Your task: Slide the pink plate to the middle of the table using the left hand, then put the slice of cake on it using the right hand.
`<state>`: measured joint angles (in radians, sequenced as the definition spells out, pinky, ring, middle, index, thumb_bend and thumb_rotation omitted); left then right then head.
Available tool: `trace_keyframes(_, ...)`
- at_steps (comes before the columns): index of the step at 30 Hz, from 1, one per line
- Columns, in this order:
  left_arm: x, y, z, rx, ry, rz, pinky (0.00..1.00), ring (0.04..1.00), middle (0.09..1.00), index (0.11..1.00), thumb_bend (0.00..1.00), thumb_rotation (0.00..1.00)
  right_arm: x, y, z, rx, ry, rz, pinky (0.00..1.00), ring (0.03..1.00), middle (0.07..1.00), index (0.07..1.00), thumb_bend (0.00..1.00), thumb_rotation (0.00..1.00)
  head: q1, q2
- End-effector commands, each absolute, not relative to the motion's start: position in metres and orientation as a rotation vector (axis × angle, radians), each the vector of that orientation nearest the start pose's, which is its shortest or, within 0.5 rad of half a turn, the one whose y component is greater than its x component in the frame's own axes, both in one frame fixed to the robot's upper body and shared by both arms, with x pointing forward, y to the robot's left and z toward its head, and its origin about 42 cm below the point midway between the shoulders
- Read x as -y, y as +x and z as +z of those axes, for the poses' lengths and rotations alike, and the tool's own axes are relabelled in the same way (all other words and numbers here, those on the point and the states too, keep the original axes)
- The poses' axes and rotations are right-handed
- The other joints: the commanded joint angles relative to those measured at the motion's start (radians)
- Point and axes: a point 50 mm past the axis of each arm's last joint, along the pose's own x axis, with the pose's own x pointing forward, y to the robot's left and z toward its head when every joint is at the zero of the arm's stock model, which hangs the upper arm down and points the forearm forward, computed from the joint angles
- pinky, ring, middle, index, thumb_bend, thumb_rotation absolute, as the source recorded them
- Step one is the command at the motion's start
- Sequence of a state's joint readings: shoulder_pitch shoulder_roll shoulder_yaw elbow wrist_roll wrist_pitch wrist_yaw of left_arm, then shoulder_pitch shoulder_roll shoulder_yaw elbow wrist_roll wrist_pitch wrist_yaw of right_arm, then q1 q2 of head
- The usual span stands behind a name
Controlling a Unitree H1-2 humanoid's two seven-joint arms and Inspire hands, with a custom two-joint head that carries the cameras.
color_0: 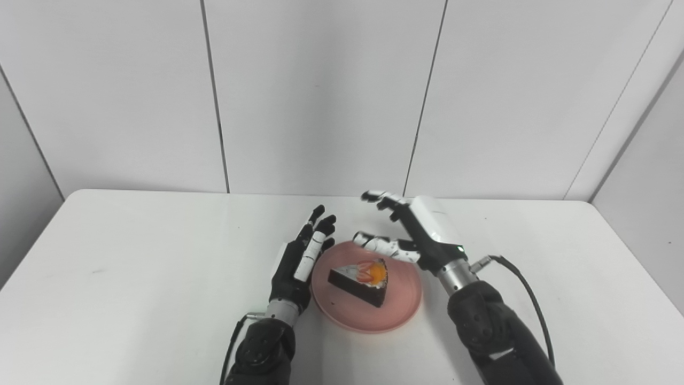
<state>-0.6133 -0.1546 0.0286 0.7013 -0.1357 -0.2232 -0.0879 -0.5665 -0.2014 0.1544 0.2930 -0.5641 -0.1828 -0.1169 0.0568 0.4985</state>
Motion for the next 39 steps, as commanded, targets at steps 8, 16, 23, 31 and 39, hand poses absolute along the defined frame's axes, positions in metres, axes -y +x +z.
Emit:
trace_keyframes(8, -0.098, 0.428, 0.105, 0.023, -0.241, -0.156, 0.94, 0.924, 0.894, 0.926, 0.70, 0.74, 0.203, 0.451, 0.203, 0.421, -0.150, 0.028, 0.73, 0.796, 0.820, 0.862, 0.80, 1.00, -0.003, 0.000)
trace_keyframes(16, -0.096, 0.423, 0.109, 0.076, -0.234, -0.096, 1.00, 0.991, 0.968, 0.948, 0.71, 0.72, 0.203, 0.453, 0.173, 0.211, 0.088, 0.002, 0.78, 0.828, 0.860, 0.886, 0.79, 1.00, 0.001, 0.002)
trace_keyframes(23, -0.098, 0.419, 0.112, 0.109, -0.134, -0.064, 1.00, 1.000, 1.000, 0.998, 0.67, 0.78, 0.207, 0.446, 0.156, 0.145, 0.097, 0.012, 0.83, 0.870, 0.896, 0.924, 0.73, 1.00, 0.000, 0.003)
trace_keyframes(31, -0.100, 0.417, 0.114, 0.098, -0.123, -0.063, 1.00, 1.000, 1.000, 1.000, 0.67, 0.79, 0.208, 0.440, 0.146, 0.114, 0.071, 0.014, 0.79, 0.848, 0.881, 0.898, 0.75, 1.00, 0.000, 0.009)
trace_keyframes(39, -0.102, 0.416, 0.114, 0.087, -0.129, -0.068, 1.00, 1.000, 1.000, 1.000, 0.69, 0.80, 0.204, 0.436, 0.141, 0.148, 0.027, 0.000, 0.83, 0.888, 0.897, 0.874, 0.79, 1.00, -0.010, 0.013)
